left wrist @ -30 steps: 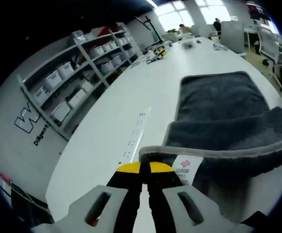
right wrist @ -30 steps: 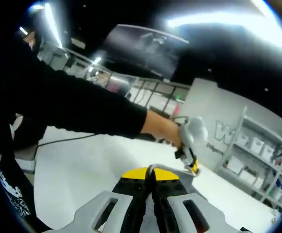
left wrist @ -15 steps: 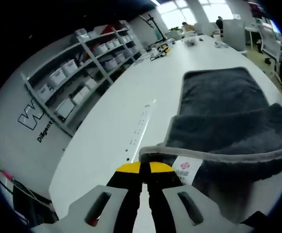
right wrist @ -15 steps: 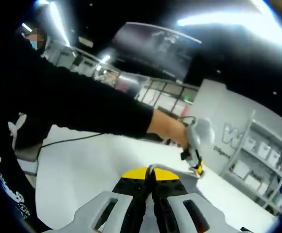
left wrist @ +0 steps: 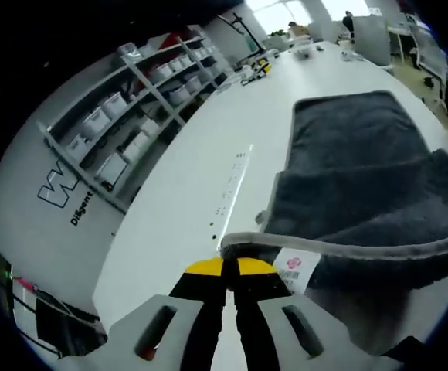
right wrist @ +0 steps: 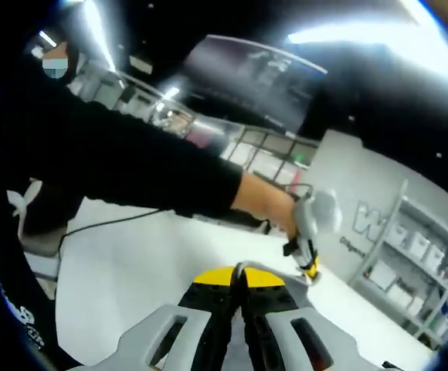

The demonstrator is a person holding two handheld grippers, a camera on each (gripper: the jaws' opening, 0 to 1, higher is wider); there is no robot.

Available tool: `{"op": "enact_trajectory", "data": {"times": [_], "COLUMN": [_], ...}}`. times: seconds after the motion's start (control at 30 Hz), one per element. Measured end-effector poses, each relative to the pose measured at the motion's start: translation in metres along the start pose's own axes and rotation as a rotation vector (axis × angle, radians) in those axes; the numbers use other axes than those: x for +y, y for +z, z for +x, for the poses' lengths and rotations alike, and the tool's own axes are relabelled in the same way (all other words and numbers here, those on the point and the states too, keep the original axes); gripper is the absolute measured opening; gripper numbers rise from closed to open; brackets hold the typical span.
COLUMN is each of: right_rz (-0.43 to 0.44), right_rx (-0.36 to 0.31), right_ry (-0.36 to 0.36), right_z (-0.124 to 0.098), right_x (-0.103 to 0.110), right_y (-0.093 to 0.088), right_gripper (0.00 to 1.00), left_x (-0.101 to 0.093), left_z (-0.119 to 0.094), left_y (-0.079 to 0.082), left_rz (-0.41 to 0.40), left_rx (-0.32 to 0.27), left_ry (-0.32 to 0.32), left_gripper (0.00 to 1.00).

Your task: Open the folded towel by lifting each exposed corner and separating the folded layers until the towel lies flat within the target outline without major curled edges

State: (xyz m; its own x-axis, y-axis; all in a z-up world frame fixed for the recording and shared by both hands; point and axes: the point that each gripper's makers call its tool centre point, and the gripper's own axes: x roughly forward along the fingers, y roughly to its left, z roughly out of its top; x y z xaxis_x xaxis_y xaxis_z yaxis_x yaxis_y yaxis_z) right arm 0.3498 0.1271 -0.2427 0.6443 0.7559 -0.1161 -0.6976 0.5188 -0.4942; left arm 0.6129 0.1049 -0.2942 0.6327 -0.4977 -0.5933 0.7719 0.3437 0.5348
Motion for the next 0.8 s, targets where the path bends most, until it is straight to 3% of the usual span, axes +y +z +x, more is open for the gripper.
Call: {"op": "enact_trajectory", "data": {"times": [0.27, 0.53, 0.8], "right_rz": [0.001, -0.024, -0.018], "right_rx": [0.011, 0.008, 0.006], "right_ry": [0.060, 0.075, 0.134], "right_z": [0.022, 0.036, 0.052], "right_x": [0.018, 0.026, 0.041], "right_y": [-0.001, 0.008, 0.013], "right_gripper": [0.00, 0.00, 0.00], "left_x": [0.012, 0.028, 0.030], "left_z": [-0.007, -0.018, -0.028], "left_y": [-0.028, -0.049, -0.075], "left_rz": [0.028, -0.004, 0.020], "left_rx": [0.057, 0.070, 0.131], "left_ry": [0.032, 0.053, 0.052], "left_gripper": [0.02, 0.02, 0.02]}}
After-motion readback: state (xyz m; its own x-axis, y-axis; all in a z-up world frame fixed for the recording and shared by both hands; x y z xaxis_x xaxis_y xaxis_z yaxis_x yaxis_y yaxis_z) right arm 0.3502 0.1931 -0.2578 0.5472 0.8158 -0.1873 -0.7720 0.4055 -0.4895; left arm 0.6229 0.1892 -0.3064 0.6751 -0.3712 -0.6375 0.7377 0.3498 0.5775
